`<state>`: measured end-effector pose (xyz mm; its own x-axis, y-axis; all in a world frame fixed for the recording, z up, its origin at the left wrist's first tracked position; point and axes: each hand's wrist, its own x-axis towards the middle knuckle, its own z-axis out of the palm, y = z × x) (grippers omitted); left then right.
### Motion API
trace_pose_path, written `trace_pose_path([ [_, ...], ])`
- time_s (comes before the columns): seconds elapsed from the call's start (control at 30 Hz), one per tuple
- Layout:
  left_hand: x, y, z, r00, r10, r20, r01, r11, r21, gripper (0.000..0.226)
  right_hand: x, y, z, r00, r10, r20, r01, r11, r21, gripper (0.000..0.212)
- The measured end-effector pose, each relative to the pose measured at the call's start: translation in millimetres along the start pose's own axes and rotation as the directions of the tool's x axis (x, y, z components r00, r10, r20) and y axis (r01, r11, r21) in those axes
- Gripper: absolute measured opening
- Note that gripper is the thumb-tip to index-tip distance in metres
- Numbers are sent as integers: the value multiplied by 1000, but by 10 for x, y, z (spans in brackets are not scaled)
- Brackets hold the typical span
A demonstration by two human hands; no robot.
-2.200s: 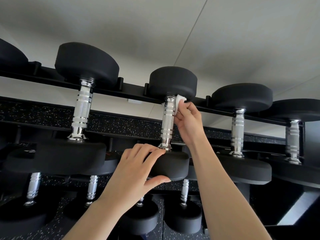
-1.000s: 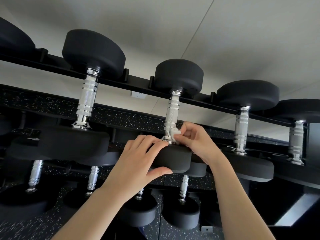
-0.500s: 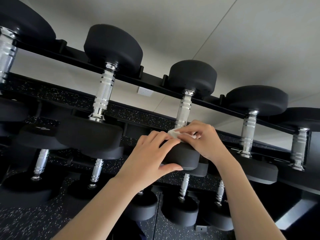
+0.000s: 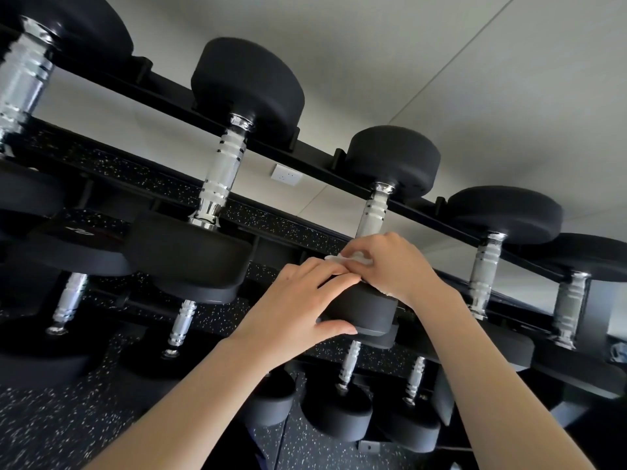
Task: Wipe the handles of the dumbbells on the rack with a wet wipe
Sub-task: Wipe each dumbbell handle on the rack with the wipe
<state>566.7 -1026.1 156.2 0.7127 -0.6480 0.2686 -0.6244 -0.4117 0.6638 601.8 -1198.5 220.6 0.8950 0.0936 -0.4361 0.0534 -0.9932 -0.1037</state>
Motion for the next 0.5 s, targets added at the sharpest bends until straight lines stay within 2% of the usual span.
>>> trace_pose_path([
  [0.23, -5, -18, 19, 1000, -10, 1, 10, 1000, -3, 58, 117, -12, -15, 998, 21, -53, -26, 995, -100, 22],
  [0.5, -15, -29, 24, 1000, -17, 20, 17, 1000, -6, 58, 315, 30, -137, 981, 45, -186, -76, 983, -164, 25],
])
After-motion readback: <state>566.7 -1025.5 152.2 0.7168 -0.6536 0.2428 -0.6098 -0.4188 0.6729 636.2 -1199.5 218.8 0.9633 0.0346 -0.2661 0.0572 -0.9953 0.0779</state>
